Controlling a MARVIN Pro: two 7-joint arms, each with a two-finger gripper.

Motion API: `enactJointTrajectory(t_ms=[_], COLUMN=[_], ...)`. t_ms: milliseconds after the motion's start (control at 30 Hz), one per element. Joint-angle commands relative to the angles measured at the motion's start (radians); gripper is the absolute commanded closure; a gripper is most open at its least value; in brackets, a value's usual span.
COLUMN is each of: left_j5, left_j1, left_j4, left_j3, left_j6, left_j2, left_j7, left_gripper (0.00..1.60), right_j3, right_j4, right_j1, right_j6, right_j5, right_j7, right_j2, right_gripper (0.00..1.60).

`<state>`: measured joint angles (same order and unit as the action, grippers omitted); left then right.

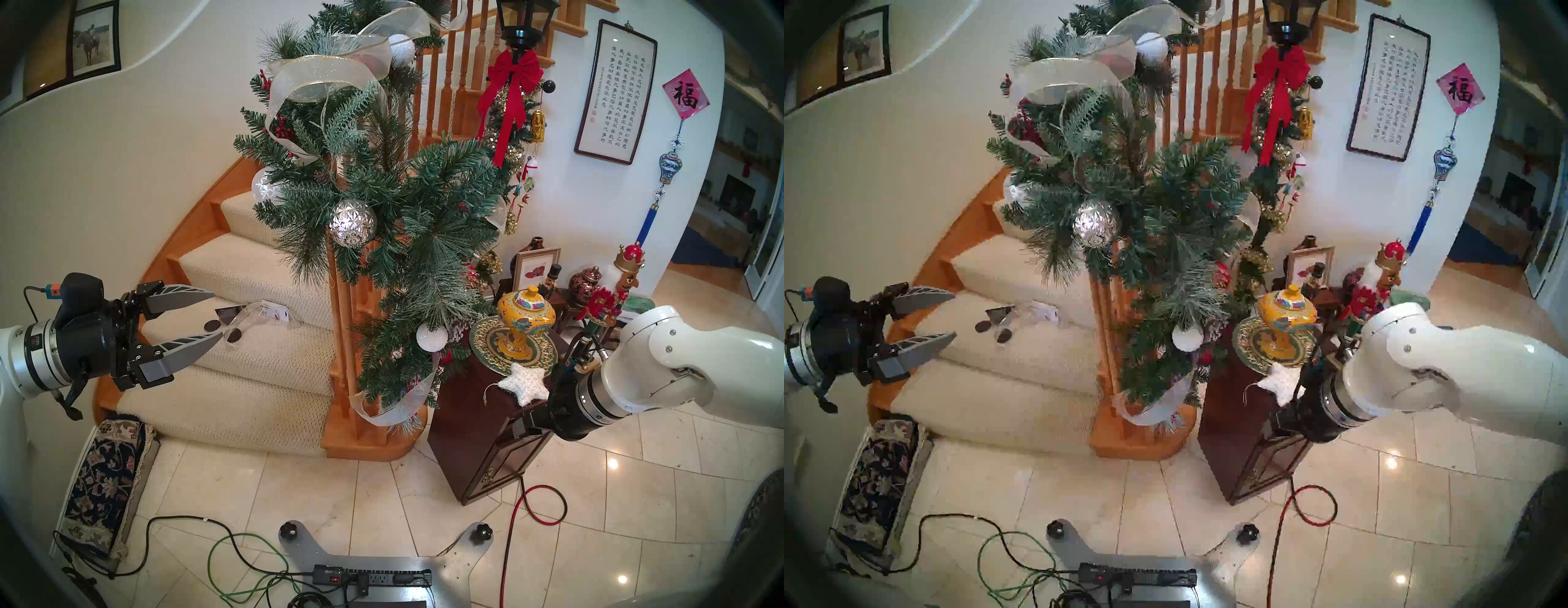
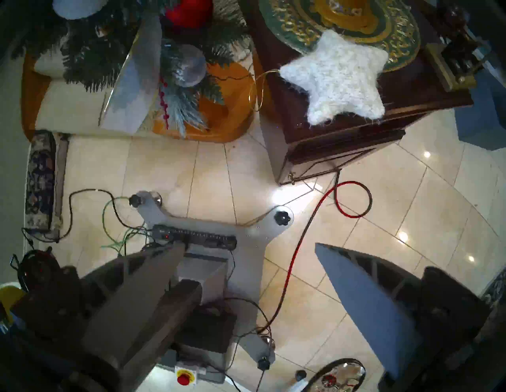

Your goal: Hang the ornament onto the Christmas-tree-style decoration

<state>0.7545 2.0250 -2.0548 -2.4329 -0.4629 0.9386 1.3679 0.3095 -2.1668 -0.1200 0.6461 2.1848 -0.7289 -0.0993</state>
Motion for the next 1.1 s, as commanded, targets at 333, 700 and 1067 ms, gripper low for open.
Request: enactJointTrajectory(t_ms=[333, 700, 1067], left_j5=[0.001, 0.001, 0.002], left_j1=[0.0, 0.0, 0.0], left_j4=[-0.002, -0.002, -0.002], left_j3=[0.0, 0.0, 0.0], left_j6=[0.0, 0.0, 0.0], left_j2=[0.001, 0.001, 0.002], left_j7=[0.0, 0.0, 0.0], left_gripper=[0.0, 0.0, 0.0], right_j3=[0.086, 0.146, 0.227], right_j4=[0.003, 0.008, 0.059], right_j1=[-0.051, -0.068, -0.101], right_j6=[-0.159, -0.28, -0.472], right_j5=[-0.29, -0.525, -0.761], right_j7=[0.143, 0.206, 0.257], right_j2=[-0.001, -0.001, -0.001], right_gripper=[0.0, 0.0, 0.0])
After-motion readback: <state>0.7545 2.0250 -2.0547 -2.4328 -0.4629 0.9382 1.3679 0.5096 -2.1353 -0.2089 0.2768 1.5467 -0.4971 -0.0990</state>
